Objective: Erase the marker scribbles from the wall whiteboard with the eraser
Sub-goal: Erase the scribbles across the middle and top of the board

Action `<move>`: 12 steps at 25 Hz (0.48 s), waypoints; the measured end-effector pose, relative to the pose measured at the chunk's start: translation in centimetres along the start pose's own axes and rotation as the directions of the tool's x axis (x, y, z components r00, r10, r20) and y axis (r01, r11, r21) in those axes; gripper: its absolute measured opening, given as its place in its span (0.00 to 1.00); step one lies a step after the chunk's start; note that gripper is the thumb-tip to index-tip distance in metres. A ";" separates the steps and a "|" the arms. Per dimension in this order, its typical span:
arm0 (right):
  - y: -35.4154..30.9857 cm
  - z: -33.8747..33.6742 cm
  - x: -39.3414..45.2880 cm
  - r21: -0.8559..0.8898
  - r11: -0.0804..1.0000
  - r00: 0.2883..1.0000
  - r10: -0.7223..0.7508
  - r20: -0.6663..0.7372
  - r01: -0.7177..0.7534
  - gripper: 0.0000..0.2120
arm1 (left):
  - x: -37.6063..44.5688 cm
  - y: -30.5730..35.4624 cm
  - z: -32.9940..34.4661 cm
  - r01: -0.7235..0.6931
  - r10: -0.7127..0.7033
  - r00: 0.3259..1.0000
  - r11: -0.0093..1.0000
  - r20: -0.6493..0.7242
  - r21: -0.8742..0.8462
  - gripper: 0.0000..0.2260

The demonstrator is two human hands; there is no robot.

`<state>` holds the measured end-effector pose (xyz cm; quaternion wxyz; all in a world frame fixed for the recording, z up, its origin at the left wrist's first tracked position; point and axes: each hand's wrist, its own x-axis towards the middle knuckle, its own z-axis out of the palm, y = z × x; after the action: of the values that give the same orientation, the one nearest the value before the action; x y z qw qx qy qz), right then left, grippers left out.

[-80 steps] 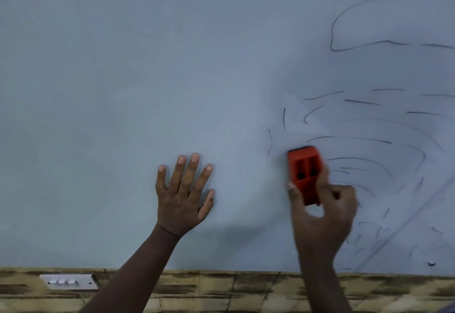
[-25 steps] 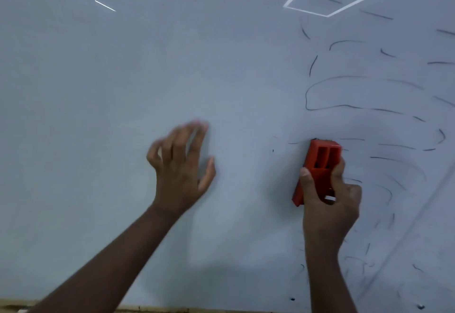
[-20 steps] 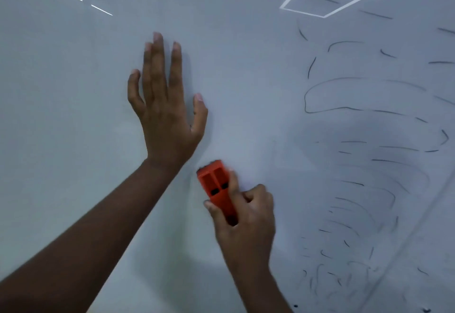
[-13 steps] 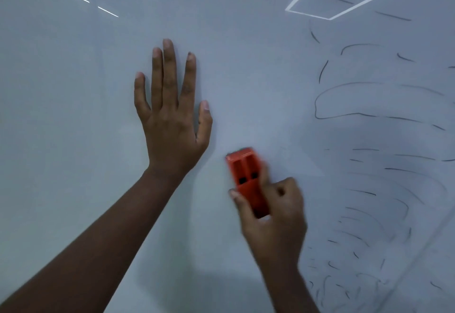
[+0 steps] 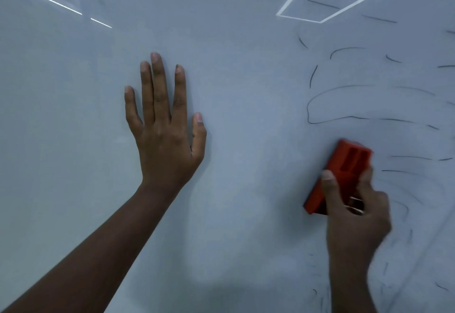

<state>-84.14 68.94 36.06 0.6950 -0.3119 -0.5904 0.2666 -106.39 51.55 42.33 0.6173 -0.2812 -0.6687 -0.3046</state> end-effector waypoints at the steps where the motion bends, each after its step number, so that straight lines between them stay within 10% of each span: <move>1: -1.2 1.3 -1.2 -0.027 0.994 0.994 -0.101 0.044 0.102 0.34 | 0.0 0.0 0.0 -0.003 0.003 1.000 1.000 -0.002 0.001 0.29; 7: -3.9 5.8 -10.4 -0.102 0.831 0.803 -0.485 0.347 0.546 0.35 | 0.1 -0.3 0.1 -0.013 0.013 1.000 1.000 -0.009 -0.012 0.30; 12: -3.8 5.4 -5.2 -0.005 0.836 0.825 -0.540 0.165 0.548 0.29 | 0.2 -0.4 0.1 -0.027 0.027 1.000 0.999 -0.012 -0.019 0.29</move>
<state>-90.28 63.17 36.06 0.6853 -0.1267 -0.7142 0.0657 -106.74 51.33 42.47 0.6223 -0.2942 -0.6584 -0.3042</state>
